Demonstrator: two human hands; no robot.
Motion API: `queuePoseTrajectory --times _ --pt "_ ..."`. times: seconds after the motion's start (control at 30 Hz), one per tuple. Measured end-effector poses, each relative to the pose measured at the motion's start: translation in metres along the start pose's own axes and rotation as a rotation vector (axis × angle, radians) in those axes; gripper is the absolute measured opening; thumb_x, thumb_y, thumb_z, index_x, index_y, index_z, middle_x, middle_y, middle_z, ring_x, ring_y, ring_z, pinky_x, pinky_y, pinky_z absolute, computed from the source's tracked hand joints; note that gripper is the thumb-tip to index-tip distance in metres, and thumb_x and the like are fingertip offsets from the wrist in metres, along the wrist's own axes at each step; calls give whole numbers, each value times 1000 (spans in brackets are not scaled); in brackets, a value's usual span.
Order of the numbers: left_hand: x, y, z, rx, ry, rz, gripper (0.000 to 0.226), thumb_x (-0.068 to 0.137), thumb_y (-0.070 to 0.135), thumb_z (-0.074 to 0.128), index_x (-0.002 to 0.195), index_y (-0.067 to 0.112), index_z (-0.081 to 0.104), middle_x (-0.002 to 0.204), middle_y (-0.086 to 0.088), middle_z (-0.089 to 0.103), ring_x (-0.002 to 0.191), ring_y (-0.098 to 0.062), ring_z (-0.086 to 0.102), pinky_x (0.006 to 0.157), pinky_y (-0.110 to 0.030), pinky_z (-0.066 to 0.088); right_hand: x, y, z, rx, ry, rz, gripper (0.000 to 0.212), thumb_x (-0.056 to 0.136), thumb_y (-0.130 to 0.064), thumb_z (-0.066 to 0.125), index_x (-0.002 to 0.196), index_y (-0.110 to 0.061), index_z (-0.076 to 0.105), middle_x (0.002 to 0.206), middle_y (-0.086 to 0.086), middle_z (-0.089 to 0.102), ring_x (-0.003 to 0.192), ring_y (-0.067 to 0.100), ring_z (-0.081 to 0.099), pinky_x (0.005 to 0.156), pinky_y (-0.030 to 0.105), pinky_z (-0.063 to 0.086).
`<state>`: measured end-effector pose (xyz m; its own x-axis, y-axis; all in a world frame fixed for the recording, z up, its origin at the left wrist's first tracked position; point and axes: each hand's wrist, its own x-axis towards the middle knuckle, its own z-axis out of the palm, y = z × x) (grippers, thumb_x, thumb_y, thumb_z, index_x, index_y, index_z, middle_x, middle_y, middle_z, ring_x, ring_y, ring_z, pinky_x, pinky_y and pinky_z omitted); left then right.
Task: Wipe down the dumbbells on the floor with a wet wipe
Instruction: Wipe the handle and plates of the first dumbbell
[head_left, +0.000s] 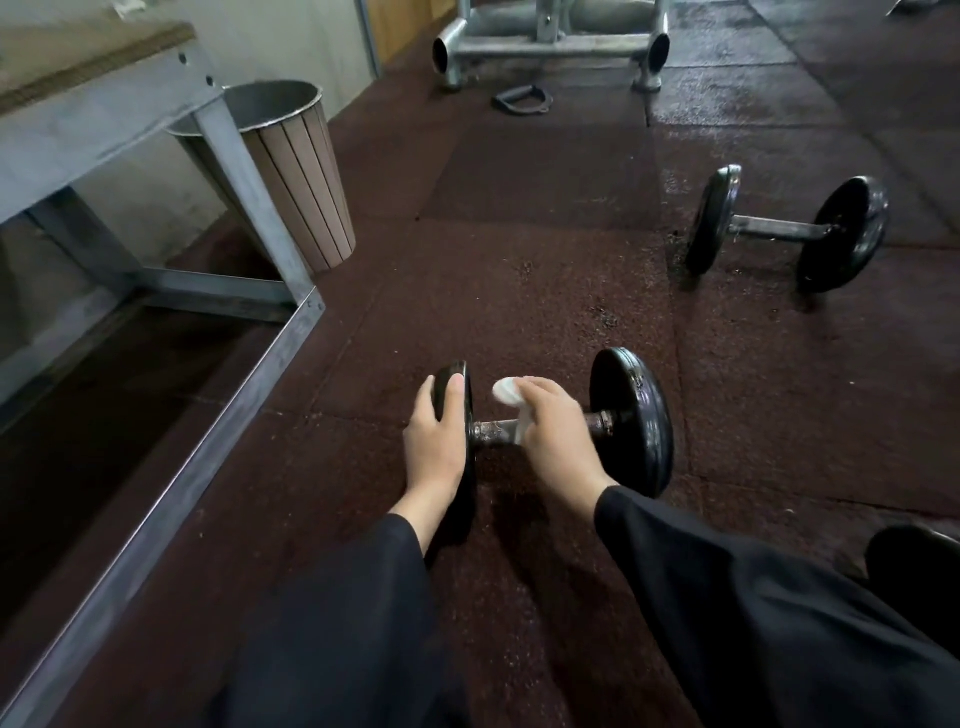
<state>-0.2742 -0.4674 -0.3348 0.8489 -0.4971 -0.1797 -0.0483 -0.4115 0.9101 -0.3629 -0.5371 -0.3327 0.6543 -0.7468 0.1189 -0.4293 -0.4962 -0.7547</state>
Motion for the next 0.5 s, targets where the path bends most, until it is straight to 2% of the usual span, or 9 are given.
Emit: queuePoseTrajectory --times 0.1,0.17,0.27,0.4,0.5 --pt "7 -5 3 -38 19 3 52 94 44 42 138 16 45 141 -3 50 131 -18 44 107 -27 30 0 -1 14 -225 -171 -109 46 86 8 39 130 -1 48 136 14 46 126 27 40 104 23 22" --pt "9 -7 5 -45 35 7 52 94 43 43 138 15 47 140 -3 51 130 -17 45 105 -26 31 -1 0 20 -316 -257 -161 50 89 2 37 138 -5 39 141 11 41 131 25 33 106 24 15" --pt "11 -10 6 -48 52 20 51 94 43 43 137 15 48 138 -3 53 129 -17 46 105 -26 32 -1 5 27 -456 -305 -238 53 90 -4 39 142 -3 30 143 12 39 133 26 32 111 27 16" --pt "15 -11 7 -35 62 21 51 94 45 43 135 15 50 136 -3 55 128 -18 48 108 -31 34 1 9 26 -540 -312 -254 47 95 -9 34 142 -8 32 143 6 39 133 24 33 114 35 14" --pt "16 -11 7 -20 70 23 51 94 45 43 134 15 51 137 -3 55 129 -19 47 109 -32 33 2 12 19 -528 -314 -300 38 96 -9 34 133 -9 41 141 4 42 131 20 35 108 26 17"
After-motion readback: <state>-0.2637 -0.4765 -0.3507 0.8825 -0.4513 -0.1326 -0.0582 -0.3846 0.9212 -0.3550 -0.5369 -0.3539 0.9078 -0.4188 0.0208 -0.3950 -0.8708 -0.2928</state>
